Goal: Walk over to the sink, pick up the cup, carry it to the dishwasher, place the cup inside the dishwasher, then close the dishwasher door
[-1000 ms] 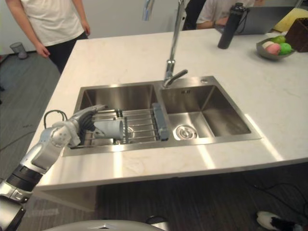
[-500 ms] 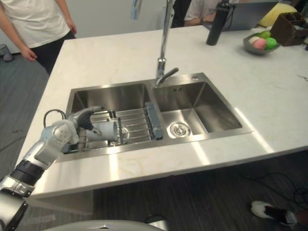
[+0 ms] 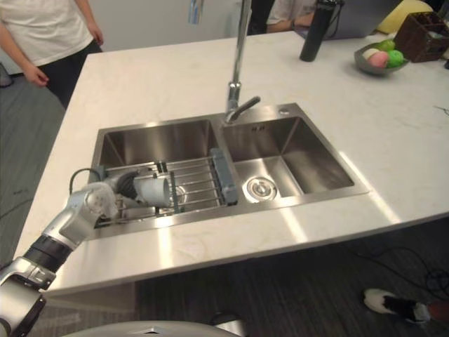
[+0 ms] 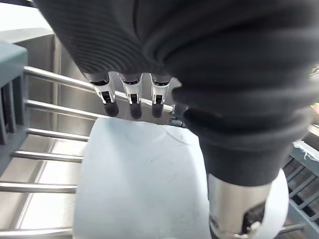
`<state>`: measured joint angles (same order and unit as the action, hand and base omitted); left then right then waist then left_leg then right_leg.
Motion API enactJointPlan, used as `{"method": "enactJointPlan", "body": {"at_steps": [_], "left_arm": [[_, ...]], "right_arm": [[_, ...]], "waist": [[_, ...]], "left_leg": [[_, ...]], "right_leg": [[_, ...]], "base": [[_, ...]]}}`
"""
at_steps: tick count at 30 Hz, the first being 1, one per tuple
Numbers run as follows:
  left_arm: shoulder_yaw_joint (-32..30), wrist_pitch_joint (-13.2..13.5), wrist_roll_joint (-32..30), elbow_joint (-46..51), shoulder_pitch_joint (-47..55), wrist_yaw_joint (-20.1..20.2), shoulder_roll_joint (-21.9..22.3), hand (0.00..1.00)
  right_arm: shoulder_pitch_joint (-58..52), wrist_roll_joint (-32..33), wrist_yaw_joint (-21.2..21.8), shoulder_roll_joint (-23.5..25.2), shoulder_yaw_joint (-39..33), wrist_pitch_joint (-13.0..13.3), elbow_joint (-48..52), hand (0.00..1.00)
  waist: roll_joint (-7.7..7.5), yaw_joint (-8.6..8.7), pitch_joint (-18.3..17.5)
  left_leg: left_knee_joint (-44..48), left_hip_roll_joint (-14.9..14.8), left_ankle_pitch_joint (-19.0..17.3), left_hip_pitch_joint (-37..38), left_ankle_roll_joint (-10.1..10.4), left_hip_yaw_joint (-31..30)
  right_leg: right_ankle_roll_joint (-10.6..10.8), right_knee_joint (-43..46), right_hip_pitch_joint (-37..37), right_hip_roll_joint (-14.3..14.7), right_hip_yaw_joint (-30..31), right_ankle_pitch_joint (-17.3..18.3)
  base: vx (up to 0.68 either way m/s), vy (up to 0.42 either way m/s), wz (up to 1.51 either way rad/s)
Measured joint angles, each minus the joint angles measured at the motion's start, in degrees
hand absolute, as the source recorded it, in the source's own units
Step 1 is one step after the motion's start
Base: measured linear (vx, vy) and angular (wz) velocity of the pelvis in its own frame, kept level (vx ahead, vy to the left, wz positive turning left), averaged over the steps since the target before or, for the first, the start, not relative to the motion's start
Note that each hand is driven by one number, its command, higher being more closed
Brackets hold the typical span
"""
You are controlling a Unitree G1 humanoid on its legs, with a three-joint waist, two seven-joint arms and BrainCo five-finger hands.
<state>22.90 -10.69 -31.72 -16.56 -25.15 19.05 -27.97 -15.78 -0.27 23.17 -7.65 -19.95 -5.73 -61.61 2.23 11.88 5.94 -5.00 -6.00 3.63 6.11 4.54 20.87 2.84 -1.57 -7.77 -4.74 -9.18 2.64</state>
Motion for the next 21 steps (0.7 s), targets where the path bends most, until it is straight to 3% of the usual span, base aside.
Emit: {"method": "enactJointPlan", "body": {"at_steps": [20, 21], "left_arm": [[0.65, 0.11, -1.19, -5.69, 1.66, -4.27, 0.07, 0.0], [0.6, 0.18, -1.19, -6.14, 1.66, -4.73, 0.07, 1.0]], "right_arm": [[0.46, 0.0, -2.0, -0.02, -0.94, 2.5, 0.01, 0.0], [0.53, -0.02, -2.75, -0.02, -0.96, 3.05, 0.01, 0.0]], "waist": [[0.36, 0.4, 0.2], [0.36, 0.45, 0.2]], "left_leg": [[0.0, 0.0, -0.26, 0.03, 0.07, 1.03], [0.0, 0.0, -0.28, 0.03, 0.08, 1.08]], "right_leg": [[0.02, 0.06, 0.49, 0.07, 0.79, 0.01], [0.02, 0.05, 0.49, 0.08, 0.81, 0.01]], "base": [[0.0, -0.001, -0.01], [0.0, 0.0, 0.0]]}}
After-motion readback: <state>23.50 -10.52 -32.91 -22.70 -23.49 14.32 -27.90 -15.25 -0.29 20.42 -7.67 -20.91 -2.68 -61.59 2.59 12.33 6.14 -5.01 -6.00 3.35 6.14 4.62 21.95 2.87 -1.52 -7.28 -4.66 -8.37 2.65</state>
